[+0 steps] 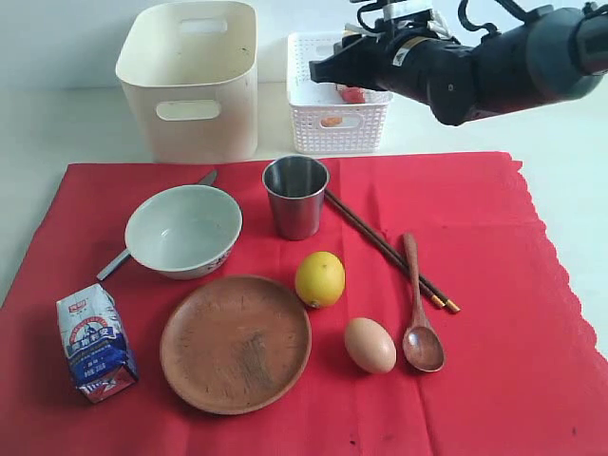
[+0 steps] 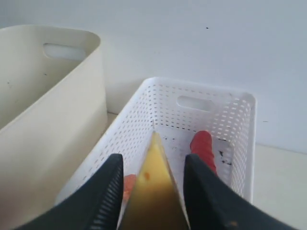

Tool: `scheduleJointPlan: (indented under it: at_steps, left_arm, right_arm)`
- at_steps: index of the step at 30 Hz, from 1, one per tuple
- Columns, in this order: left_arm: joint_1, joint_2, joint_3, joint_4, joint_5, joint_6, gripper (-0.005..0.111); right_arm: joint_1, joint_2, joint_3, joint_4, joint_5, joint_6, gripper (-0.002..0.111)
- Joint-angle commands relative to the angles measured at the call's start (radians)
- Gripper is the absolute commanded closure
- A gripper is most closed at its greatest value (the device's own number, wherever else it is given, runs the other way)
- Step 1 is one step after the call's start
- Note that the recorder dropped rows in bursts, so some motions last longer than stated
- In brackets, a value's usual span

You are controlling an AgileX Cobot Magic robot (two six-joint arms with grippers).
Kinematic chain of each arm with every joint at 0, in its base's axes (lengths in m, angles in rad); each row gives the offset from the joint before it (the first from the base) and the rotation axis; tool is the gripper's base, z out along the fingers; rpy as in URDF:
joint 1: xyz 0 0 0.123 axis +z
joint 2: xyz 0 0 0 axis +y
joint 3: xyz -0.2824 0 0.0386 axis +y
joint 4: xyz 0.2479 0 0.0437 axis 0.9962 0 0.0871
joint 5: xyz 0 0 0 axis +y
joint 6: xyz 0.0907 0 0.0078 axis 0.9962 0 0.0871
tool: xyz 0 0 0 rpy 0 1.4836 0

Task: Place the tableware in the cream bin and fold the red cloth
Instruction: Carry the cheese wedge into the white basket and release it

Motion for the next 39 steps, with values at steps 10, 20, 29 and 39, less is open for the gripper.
scheduleJointPlan:
  at_steps: [10,20,29,39]
  left_arm:
    - [0.001,-0.007,0.0,-0.008,0.001,0.0,0.104]
    - [0.001,-0.007,0.0,-0.008,0.001,0.0,0.104]
    - [0.001,-0.007,0.0,-0.008,0.001,0.0,0.104]
    - [0.001,-0.007,0.0,-0.008,0.001,0.0,0.104]
  right_arm:
    - [-0.016,0.174,-0.191,0.021,0.007,-0.008,0.108]
    - [-0.016,0.232,-0.286,0.109,0.009,-0.008,0.078]
    - [-0.016,0.201,-0.302,0.123,0.114,-0.07,0.034]
    - [-0.017,-0.07,-0.302,0.098,0.645,-0.243,0.033]
